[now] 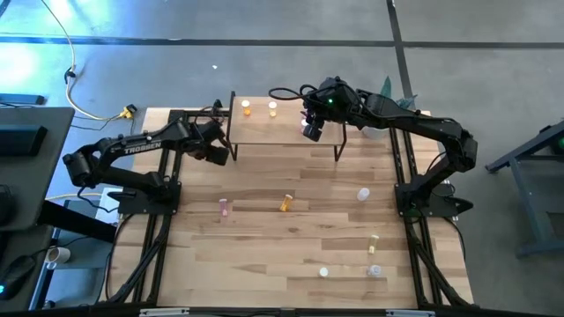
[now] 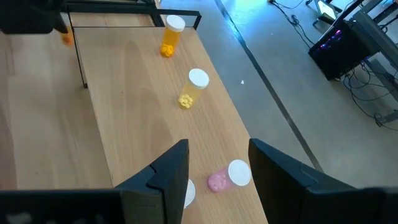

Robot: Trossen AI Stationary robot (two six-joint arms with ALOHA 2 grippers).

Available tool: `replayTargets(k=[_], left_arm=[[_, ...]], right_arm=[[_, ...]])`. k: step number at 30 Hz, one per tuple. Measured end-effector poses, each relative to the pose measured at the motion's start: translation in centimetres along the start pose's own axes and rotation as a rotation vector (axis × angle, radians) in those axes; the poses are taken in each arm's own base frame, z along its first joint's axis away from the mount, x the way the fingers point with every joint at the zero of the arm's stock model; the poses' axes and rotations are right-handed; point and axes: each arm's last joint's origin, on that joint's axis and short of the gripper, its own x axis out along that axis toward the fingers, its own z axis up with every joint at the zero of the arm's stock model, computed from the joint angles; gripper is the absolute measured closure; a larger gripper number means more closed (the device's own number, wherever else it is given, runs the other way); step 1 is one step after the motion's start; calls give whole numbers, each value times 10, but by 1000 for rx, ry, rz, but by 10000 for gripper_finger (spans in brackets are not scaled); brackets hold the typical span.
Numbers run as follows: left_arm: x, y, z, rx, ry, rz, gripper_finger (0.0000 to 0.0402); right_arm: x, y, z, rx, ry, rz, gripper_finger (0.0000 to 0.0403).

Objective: Pick and place medicine bottles onto shelf by color
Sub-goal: Put the top orange pill bottle on the shelf aligned with other orange pill bottle

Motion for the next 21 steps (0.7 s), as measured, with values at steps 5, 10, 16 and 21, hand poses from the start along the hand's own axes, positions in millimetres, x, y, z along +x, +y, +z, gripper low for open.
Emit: replayTargets(k=[5,10,16,21], left_arm=[[-15,9,12,33,-3,11,287],[-33,16,24,44,-64,-15,287],[-61,22,41,64,-158,-72,287],[-92,22,55,110,-248,-123,287]], right_arm=[[0,0,0,17,0,0,245],[0,0,0,41,0,0,245],[0,0,0,63,0,0,245],[0,0,0,83,1,-4,245]])
